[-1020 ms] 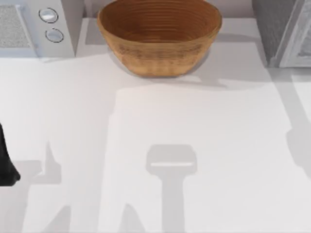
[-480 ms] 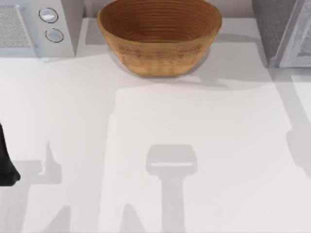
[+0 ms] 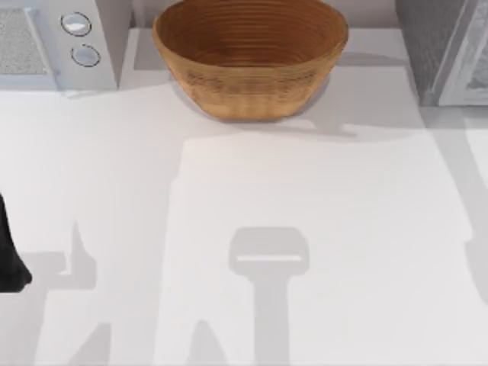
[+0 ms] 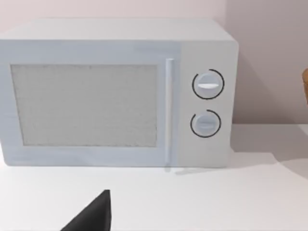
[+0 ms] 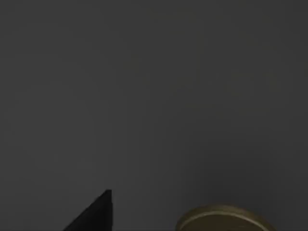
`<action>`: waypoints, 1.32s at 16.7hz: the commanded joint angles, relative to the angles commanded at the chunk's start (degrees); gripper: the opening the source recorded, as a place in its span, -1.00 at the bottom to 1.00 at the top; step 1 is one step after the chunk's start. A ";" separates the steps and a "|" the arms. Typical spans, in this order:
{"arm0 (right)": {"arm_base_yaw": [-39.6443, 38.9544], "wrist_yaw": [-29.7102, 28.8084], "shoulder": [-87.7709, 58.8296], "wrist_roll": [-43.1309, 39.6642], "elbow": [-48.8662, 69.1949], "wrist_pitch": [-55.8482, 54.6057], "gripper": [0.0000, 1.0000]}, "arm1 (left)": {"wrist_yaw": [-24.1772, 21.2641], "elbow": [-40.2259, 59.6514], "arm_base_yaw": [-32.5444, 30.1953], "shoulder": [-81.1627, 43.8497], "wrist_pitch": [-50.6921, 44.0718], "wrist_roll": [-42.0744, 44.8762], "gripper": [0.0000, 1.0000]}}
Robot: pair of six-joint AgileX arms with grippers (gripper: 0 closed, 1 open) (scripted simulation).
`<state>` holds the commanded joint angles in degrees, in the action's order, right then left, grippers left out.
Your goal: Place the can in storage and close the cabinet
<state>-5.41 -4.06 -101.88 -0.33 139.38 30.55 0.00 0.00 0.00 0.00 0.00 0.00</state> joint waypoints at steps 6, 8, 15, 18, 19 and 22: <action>1.53 3.23 28.53 -1.84 -34.74 -10.64 1.00 | 0.00 0.00 0.00 0.00 0.00 0.00 1.00; 2.08 4.06 38.51 -2.16 -47.42 -14.08 1.00 | 0.00 0.00 0.00 0.00 0.00 0.00 1.00; 4.03 5.12 71.25 -1.71 -92.89 -23.86 1.00 | 0.00 0.00 0.00 0.00 0.00 0.00 1.00; 4.75 4.92 82.90 -1.02 -110.82 -26.78 1.00 | 0.00 0.00 0.00 0.00 0.00 0.00 1.00; 4.94 4.81 86.34 -0.78 -116.08 -27.58 1.00 | 0.00 0.00 0.00 0.00 0.00 0.00 1.00; 5.32 4.45 94.81 -0.14 -128.78 -29.38 1.00 | 0.00 0.00 0.00 0.00 0.00 0.00 1.00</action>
<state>-0.09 0.39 -7.07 -0.46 10.61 1.17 0.00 0.00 0.00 0.00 0.00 0.00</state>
